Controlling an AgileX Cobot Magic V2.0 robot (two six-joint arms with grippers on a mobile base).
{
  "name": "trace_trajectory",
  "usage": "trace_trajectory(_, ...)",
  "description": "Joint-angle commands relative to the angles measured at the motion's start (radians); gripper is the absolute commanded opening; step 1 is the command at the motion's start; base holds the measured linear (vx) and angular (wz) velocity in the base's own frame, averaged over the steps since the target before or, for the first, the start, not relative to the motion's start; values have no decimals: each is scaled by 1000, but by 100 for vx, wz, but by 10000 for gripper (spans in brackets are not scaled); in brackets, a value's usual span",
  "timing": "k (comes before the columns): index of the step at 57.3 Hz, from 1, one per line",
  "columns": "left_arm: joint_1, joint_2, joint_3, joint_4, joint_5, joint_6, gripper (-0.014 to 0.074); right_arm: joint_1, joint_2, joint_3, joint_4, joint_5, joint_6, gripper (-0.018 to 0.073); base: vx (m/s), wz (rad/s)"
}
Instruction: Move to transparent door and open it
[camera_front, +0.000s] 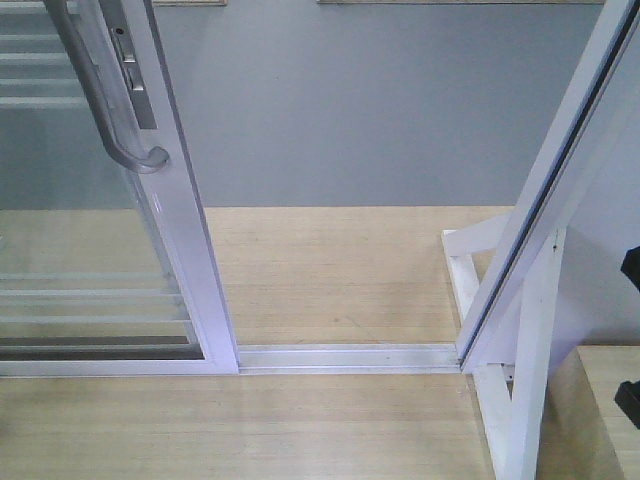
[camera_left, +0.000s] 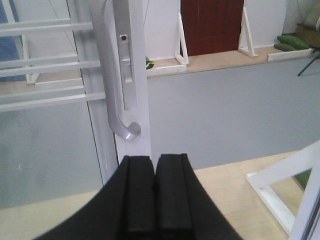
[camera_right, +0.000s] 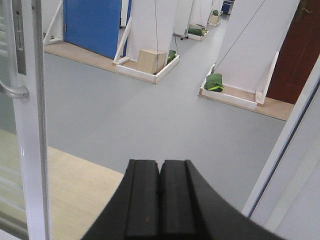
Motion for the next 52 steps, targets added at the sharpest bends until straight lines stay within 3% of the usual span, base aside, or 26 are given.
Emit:
trace_trajectory(1,-4,5,-30,-6,-94,-8,0,-5,9,-29,-5,-41,0,-3,0,0)
trace_trajectory(36,-4,4,-30,-10,-87,10,0,-5,9,-29,-5,-17,0,-3,0,0)
trace_trajectory(44,-4,4,-30,-121,-87,85,0,-5,9,-29,-5,-17,0,-3,0,0)
trace_trajectory(52,-4,4,-30,-137,-83,97,0,-5,9,-29,-5,-17,0,-3,0,0)
